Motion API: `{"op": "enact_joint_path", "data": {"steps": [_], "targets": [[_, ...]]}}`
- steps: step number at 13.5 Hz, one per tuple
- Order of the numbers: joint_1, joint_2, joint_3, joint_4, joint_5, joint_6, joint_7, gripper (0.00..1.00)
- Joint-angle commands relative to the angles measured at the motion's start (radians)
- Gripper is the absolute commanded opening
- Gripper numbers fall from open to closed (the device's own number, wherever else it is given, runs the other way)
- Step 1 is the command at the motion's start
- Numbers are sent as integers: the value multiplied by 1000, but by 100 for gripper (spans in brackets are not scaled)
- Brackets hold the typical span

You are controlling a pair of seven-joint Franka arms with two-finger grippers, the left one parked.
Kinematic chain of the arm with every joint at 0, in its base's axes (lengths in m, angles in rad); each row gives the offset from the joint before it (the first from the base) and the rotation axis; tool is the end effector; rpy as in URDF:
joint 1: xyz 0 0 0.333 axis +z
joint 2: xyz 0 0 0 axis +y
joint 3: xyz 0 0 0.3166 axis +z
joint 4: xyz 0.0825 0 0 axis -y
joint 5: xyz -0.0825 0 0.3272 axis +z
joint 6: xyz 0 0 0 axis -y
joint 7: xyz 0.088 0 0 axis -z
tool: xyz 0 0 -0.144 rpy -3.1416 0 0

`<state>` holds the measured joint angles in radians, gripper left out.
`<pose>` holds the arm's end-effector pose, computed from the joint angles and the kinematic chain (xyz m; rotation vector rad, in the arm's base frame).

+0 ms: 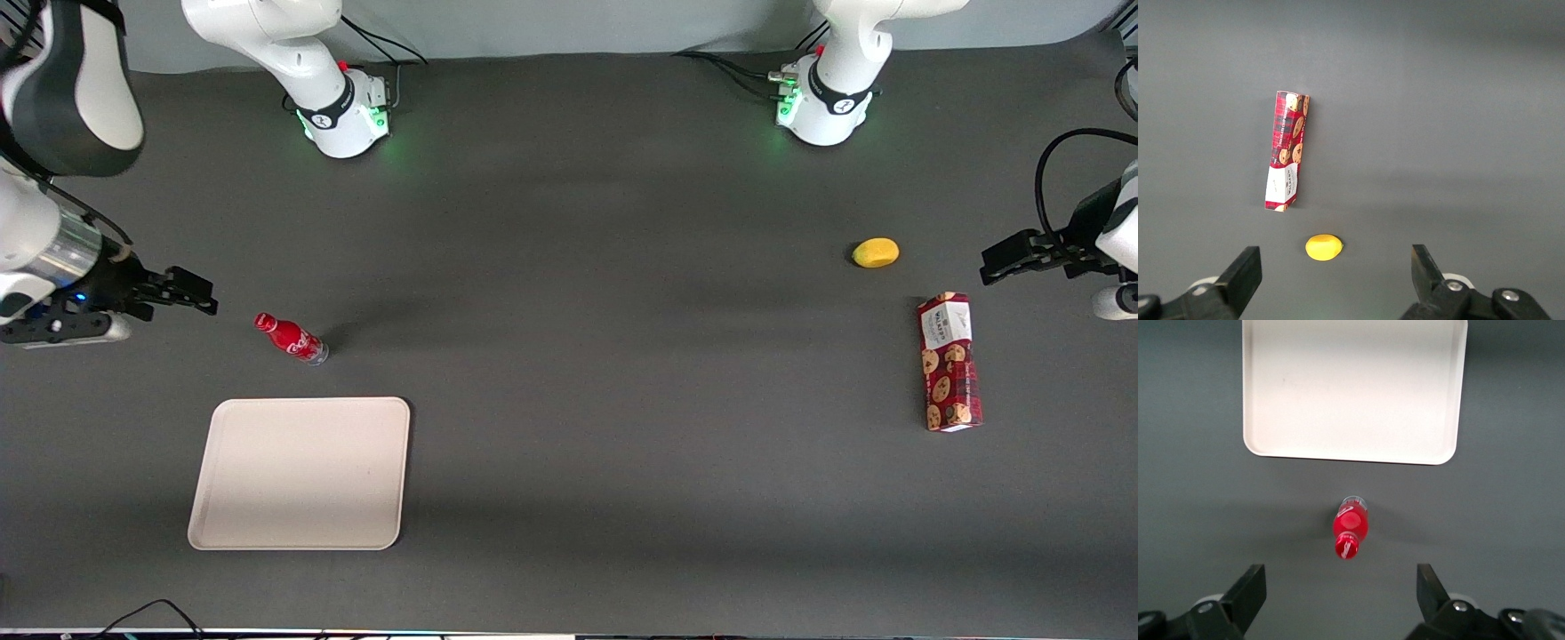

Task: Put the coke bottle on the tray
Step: 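Move the open right gripper down over the red Coca-Cola bottle, then close the right gripper around the bottle's body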

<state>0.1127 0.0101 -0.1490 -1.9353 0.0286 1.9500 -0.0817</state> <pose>0.5088 -0.0154 0.4623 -3.1163 -0.0544 -0.0096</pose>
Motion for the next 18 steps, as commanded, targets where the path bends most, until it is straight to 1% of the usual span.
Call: {"op": "enact_joint_path", "data": {"steps": [1,4,7,17,18], "targets": [[-1,10,2,-117,-6,127,6,100],[1,51,3,-183,-6,220,6,100],[4,56,3,-267,-7,309,6,100],[10,73,5,-373,-7,441,19,100],[10,77,5,-372,-7,444,19,92]]}}
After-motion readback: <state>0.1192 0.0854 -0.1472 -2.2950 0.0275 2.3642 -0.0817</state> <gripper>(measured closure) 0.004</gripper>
